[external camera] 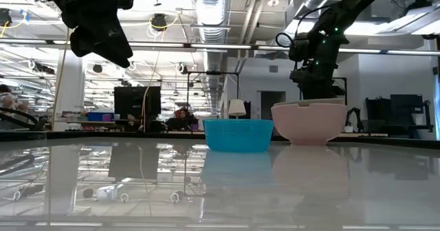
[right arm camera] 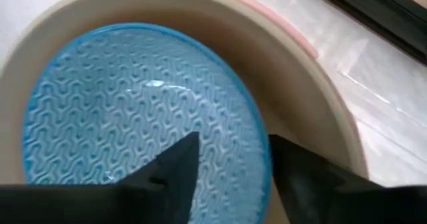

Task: Nest bowls inside each other
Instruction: Stack the blue-patterned bowl on top of the gray bowl, then stack the blue bowl on top of the blue-patterned bowl

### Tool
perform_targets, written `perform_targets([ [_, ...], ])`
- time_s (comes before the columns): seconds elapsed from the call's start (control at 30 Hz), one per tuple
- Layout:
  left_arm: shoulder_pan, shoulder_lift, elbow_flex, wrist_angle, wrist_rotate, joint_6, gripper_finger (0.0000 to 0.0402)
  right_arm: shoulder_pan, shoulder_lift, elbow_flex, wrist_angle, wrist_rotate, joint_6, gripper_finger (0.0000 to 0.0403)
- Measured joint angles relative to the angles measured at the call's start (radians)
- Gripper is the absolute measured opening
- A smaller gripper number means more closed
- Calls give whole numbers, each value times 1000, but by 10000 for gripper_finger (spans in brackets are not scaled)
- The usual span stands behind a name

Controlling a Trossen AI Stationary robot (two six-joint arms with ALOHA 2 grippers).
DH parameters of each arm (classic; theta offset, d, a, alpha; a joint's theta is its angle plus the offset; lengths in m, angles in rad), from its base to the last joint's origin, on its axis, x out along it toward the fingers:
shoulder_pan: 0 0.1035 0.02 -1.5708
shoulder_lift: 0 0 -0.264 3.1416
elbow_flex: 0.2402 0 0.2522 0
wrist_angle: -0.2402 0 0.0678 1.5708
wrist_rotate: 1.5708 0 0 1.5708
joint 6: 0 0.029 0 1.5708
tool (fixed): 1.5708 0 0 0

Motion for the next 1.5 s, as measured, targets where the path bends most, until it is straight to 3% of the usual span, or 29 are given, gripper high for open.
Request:
perform_targets([
  [0.13, 0, 0, 0, 0, 9, 20, 135, 0, 0, 61, -84, 57, 22, 249],
  [0.5, 0, 0, 0, 0, 18, 68, 135, 109, -1, 296, -338, 83, 26, 253],
  [0.6, 0, 0, 0, 0, 32, 68, 135, 155, -7, 295, -426, 87, 48, 253],
  [0.73, -1, 0, 0, 0, 34, 62, 135, 183, -16, 231, -439, 191, 92, 246],
  [0.83, -3, 0, 0, 0, 36, 53, 135, 163, -39, 175, -419, 252, 126, 230],
  [0.97, -11, 0, 0, 0, 43, 52, 135, 120, -81, 103, -353, 257, 130, 194],
  [1.33, -11, 0, 0, 3, 42, 43, 135, 56, -154, -49, -216, 242, 130, 31],
  [1.5, -11, 0, 0, 3, 31, 43, 135, 57, -152, -56, -190, 237, 122, 34],
])
